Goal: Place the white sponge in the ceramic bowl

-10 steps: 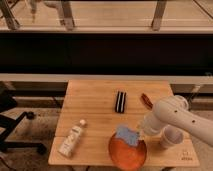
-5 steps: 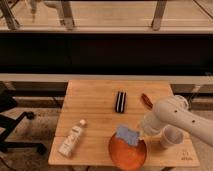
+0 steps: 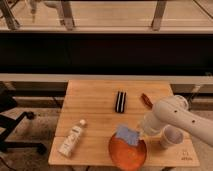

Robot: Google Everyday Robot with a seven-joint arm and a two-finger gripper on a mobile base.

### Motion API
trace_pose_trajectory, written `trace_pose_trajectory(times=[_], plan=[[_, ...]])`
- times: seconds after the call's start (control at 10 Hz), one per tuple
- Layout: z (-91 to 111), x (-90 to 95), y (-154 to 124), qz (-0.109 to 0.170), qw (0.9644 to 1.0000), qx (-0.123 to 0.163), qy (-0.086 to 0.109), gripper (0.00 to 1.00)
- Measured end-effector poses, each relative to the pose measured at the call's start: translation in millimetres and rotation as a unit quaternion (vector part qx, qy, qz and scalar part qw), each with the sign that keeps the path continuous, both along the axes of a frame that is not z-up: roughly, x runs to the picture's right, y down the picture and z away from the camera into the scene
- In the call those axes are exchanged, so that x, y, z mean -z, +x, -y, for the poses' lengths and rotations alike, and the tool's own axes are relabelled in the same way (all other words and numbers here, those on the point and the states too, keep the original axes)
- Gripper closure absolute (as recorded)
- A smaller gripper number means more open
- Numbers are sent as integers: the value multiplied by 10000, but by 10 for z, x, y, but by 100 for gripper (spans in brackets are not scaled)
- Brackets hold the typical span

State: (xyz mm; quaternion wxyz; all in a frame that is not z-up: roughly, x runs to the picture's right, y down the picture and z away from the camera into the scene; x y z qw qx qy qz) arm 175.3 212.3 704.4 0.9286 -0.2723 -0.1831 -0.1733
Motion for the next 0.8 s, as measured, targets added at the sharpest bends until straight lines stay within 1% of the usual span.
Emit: trace_pose_trajectory(times=[0.8], plan=[[25,-2,8,0,10000,60,44,99]])
